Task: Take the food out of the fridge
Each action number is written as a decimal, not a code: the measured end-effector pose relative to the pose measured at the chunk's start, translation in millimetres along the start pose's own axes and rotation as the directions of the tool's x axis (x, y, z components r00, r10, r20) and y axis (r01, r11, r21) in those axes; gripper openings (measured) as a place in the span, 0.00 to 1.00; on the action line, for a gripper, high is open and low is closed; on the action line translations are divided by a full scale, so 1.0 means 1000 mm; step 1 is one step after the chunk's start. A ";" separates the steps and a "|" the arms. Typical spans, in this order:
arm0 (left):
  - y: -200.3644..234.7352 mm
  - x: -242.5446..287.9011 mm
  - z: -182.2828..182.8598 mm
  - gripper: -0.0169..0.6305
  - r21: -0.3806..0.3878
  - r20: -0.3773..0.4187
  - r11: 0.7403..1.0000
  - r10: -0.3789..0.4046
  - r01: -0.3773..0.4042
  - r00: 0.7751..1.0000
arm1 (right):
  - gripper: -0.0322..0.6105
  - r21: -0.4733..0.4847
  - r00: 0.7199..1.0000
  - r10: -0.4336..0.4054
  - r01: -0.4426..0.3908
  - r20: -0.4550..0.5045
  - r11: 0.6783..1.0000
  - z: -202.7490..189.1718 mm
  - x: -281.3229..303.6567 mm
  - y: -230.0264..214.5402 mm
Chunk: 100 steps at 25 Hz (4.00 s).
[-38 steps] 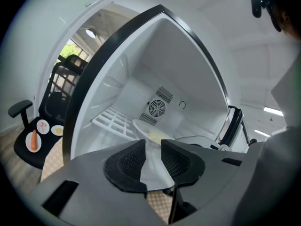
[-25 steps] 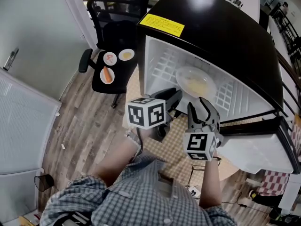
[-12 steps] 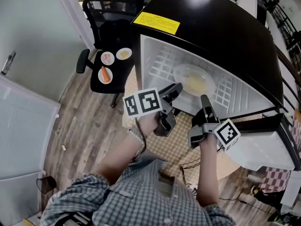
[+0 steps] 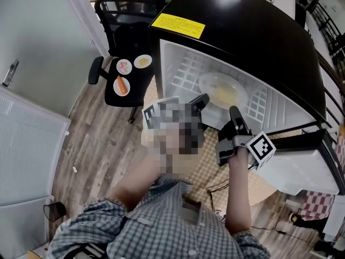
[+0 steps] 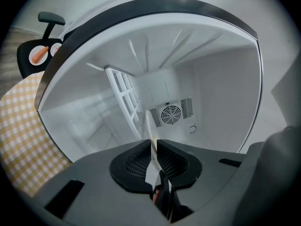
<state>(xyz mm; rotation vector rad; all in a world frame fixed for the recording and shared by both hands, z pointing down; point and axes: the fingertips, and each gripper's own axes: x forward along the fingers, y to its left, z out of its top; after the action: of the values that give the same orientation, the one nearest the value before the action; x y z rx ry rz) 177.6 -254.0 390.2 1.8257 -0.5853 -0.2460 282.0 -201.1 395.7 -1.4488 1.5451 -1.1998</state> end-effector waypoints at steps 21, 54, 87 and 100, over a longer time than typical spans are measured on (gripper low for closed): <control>-0.006 -0.022 -0.004 0.07 -0.036 0.016 0.997 -0.062 0.062 0.998 | 0.12 -0.043 0.998 0.039 -0.041 -0.058 0.998 -0.017 -0.012 0.010; 0.041 -0.158 -0.021 0.08 0.043 0.146 0.994 0.090 -0.097 0.985 | 0.12 -0.063 0.912 0.088 -0.123 -0.400 0.990 -0.147 -0.036 0.021; 0.212 -0.162 -0.096 0.09 -0.099 -0.047 0.937 0.333 -0.336 0.942 | 0.12 -0.095 0.801 -0.230 0.214 -0.553 0.972 -0.227 -0.044 -0.150; 0.239 -0.162 -0.108 0.09 -0.047 -0.152 0.905 0.413 -0.424 0.898 | 0.12 -0.162 0.750 -0.328 0.288 -0.575 0.944 -0.240 -0.045 -0.172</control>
<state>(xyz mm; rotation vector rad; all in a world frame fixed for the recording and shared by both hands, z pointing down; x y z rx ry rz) 23.8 -137.2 630.4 1.5794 -0.8400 0.1474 124.2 -108.3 632.2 -1.4869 1.7967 -1.9725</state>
